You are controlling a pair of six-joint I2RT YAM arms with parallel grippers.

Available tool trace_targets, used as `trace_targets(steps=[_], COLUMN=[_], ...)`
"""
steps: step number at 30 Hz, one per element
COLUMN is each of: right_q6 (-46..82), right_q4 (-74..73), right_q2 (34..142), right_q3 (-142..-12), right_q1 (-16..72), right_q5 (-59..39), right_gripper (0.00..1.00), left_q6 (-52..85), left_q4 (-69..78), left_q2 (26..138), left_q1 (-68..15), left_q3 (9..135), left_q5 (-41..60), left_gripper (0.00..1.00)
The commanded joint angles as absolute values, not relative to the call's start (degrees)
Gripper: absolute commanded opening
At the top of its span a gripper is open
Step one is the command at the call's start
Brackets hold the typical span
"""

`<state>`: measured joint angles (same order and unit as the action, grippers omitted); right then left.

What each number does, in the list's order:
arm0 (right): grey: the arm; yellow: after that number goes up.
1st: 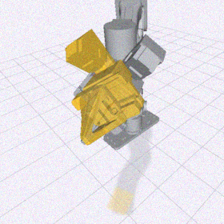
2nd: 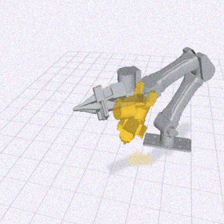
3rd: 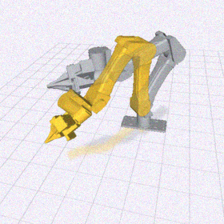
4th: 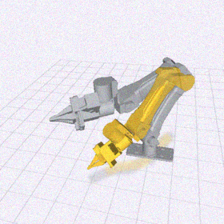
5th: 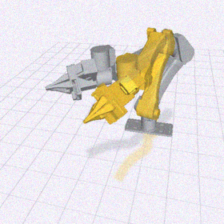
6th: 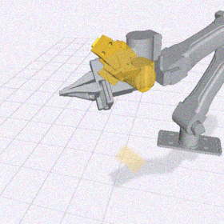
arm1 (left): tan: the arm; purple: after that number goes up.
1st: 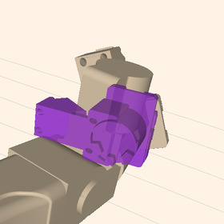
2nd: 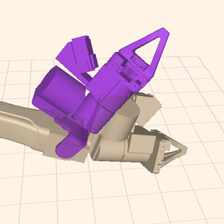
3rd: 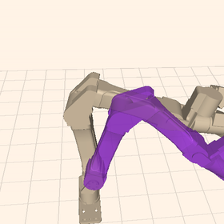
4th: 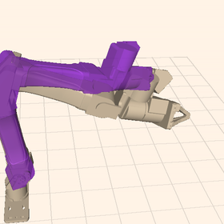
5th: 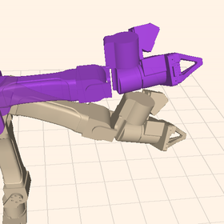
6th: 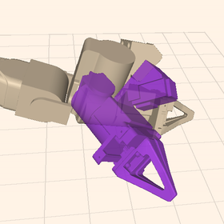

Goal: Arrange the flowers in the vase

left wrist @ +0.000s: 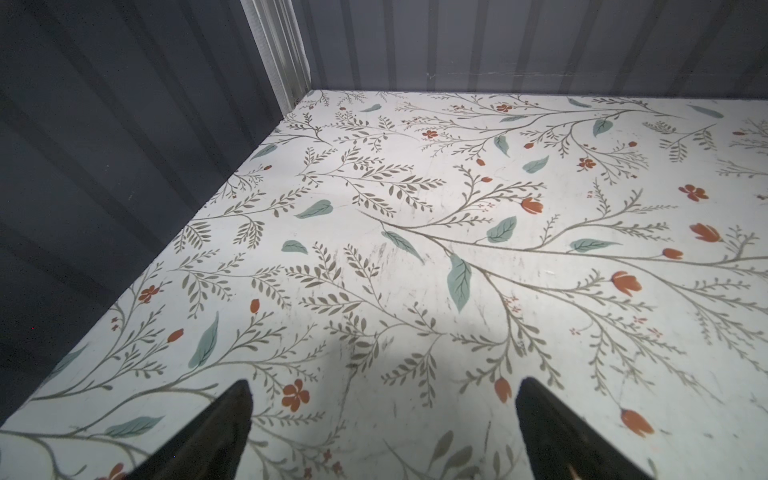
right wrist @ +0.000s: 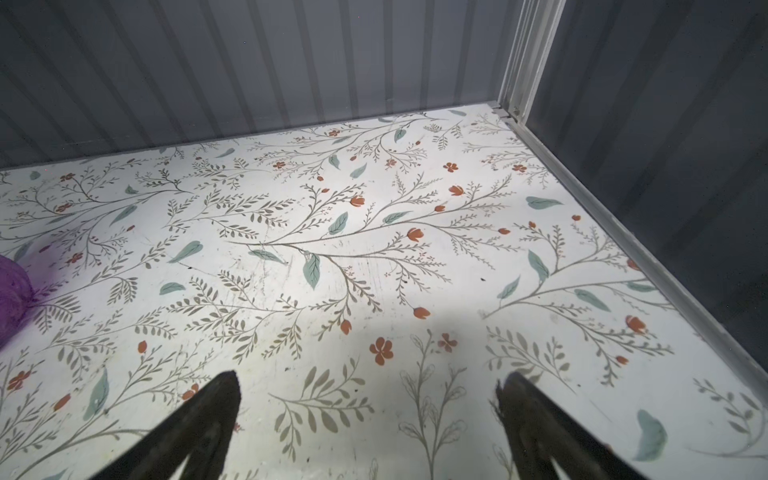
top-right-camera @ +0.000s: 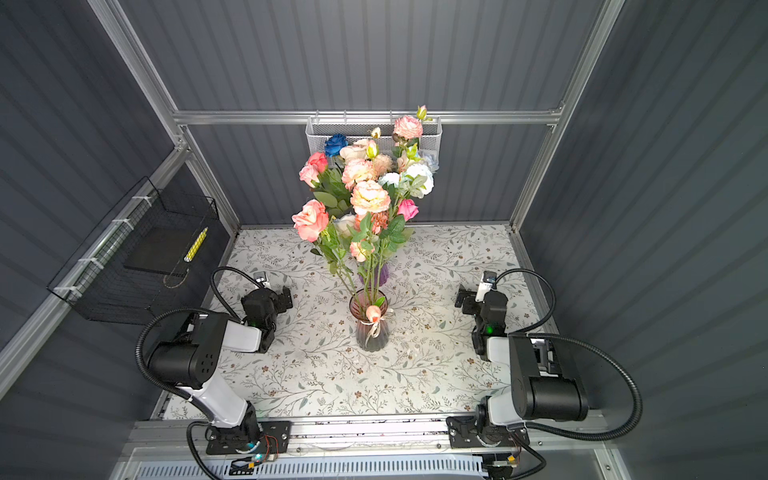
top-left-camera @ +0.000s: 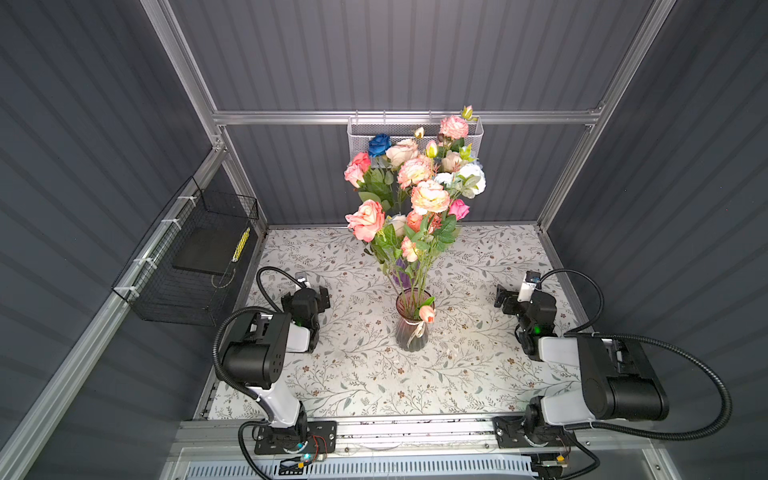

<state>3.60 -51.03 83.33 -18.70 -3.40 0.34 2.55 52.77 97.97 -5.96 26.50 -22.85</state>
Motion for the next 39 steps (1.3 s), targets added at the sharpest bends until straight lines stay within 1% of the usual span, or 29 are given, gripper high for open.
trace_targets(steps=[1,4,39], right_q6=[3.43,4.16,4.22], right_q4=[-54.99,-55.49,-55.41], right_q2=[83.33,83.15,83.44], right_q3=[-18.68,-18.41,-18.65], right_q1=[-3.69,-3.69,-3.69], right_q5=[0.39,2.04,1.97], right_gripper=[0.99,0.99,0.99], left_q6=[1.76,1.77,1.77], left_q4=[54.23,54.23,54.23], left_q2=[98.35,98.31,98.35], left_q1=[-5.98,-5.93,-5.98], left_q3=[26.01,26.02,26.02], left_q5=[-22.78,-22.77,-22.76], left_gripper=[1.00,1.00,1.00])
